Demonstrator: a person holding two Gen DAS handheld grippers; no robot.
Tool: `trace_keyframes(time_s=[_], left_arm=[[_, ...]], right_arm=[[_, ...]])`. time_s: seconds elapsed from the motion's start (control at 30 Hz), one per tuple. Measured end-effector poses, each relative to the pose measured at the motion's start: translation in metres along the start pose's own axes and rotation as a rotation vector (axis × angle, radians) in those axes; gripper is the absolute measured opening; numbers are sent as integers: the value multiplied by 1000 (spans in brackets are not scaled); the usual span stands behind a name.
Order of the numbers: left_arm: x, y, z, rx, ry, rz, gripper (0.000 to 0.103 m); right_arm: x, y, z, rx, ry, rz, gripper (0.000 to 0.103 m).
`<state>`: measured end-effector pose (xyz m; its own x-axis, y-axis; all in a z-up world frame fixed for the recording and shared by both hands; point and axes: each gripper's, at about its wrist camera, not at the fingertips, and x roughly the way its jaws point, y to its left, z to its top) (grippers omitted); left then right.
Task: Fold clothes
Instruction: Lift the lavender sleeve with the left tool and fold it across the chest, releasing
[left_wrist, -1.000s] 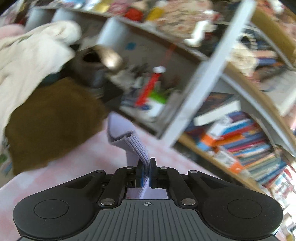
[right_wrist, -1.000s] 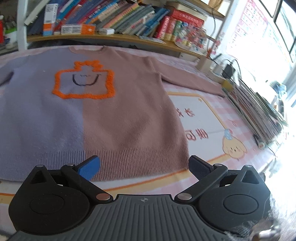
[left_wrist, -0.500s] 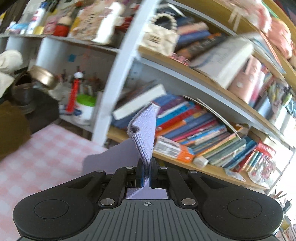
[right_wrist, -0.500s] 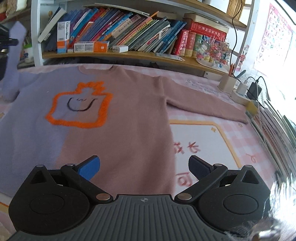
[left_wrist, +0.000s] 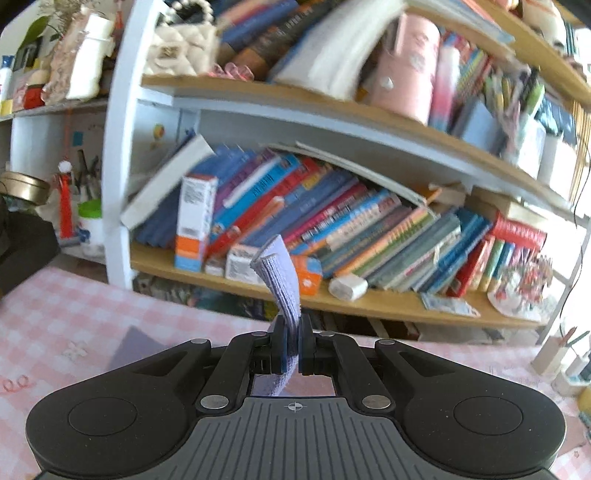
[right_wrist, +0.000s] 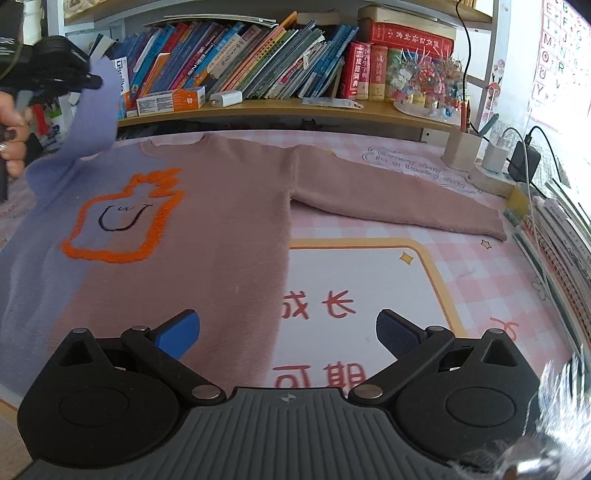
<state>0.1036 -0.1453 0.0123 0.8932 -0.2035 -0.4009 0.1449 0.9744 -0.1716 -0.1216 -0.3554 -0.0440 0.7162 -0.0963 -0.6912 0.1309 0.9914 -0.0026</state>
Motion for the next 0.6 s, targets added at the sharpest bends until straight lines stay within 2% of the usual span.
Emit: trace_keyframes(time_s=[0.33,0.6], left_arm=[[35,-49,-37,75,110,13,3],[42,-80,-60,180,167,-18,3]], right_arm=[[4,-33,-4,2,26,2,103],[3,-46,-9,24,37,-22,103]])
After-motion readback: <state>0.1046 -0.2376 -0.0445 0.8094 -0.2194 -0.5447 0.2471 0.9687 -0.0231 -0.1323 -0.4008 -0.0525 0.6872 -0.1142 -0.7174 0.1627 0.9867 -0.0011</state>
